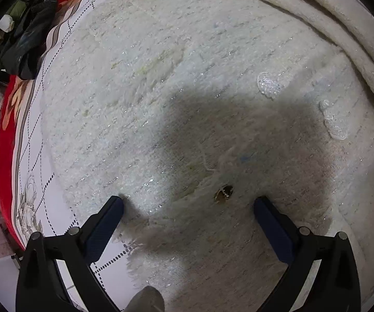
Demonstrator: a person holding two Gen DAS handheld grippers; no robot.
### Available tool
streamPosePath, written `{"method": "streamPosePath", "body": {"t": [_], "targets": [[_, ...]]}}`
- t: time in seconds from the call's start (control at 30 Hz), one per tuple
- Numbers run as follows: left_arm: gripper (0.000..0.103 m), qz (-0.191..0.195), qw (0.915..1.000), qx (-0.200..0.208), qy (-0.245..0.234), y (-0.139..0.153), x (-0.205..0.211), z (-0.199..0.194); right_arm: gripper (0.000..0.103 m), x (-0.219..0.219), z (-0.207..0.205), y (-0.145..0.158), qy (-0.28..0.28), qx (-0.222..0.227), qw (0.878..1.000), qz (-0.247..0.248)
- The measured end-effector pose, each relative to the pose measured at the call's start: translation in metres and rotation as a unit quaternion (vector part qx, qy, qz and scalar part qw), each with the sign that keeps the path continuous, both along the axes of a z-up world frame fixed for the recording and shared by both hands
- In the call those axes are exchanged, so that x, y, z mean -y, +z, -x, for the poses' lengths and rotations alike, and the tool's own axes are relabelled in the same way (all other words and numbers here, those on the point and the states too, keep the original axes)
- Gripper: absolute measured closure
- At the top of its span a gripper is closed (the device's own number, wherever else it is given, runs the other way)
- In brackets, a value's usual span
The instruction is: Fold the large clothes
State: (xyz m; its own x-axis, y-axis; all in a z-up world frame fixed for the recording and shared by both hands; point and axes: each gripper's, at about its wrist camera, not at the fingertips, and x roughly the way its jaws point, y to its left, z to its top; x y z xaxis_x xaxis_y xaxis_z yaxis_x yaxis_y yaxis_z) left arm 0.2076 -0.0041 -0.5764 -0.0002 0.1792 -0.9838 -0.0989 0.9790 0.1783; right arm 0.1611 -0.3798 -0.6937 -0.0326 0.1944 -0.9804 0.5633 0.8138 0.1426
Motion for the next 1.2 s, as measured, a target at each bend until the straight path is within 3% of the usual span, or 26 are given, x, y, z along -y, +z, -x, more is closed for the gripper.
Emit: {"method": "streamPosePath", "body": {"t": [0.13, 0.27, 0.43, 0.5, 0.63, 0.73, 0.8, 0.87, 0.9, 1.0, 1.07, 1.2], "targets": [[0.000, -0.046, 0.9986, 0.014, -0.020, 0.025, 0.003, 0.007, 0.066, -0.029, -0.007, 0.017, 0.049, -0.027, 0.998, -0.014], [0.000, -0.089, 0.9942, 0.043, -0.043, 0.063, 0.025, 0.045, 0.059, -0.025, 0.030, 0.042, 0.091, -0.049, 0.995, -0.019], [0.000, -0.150, 0.9823, 0.044, -0.103, 0.096, 0.092, 0.104, 0.055, 0.030, 0.087, 0.060, 0.114, -0.074, 0.990, -0.042], [0.000, -0.173, 0.9739, 0.041, -0.141, 0.100, 0.130, 0.130, 0.055, 0.046, 0.095, 0.063, 0.115, -0.081, 0.989, -0.051], [0.000, -0.206, 0.9480, 0.041, -0.240, 0.097, 0.205, 0.178, 0.055, 0.094, 0.111, 0.064, 0.122, -0.093, 0.986, -0.063], [0.000, -0.226, 0.9218, 0.036, -0.313, 0.073, 0.243, 0.198, 0.054, 0.118, 0.097, 0.058, 0.126, -0.092, 0.986, -0.064], [0.000, -0.267, 0.8969, 0.032, -0.351, 0.050, 0.264, 0.206, 0.054, 0.131, 0.083, 0.046, 0.123, -0.088, 0.986, -0.064], [0.000, -0.309, 0.8766, 0.027, -0.368, 0.031, 0.273, 0.205, 0.054, 0.149, 0.079, 0.043, 0.118, -0.084, 0.987, -0.065], [0.000, -0.325, 0.8716, 0.021, -0.366, 0.021, 0.272, 0.198, 0.054, 0.159, 0.076, 0.041, 0.115, -0.082, 0.988, -0.067], [0.000, -0.344, 0.8750, 0.007, -0.341, 0.006, 0.259, 0.172, 0.054, 0.171, 0.066, 0.032, 0.108, -0.077, 0.988, -0.077], [0.000, -0.349, 0.8803, 0.008, -0.321, 0.002, 0.245, 0.154, 0.054, 0.169, 0.034, 0.019, 0.105, -0.072, 0.988, -0.087], [0.000, -0.345, 0.8903, 0.013, -0.297, 0.007, 0.228, 0.132, 0.054, 0.190, 0.009, 0.020, 0.105, -0.039, 0.985, -0.128]]}}
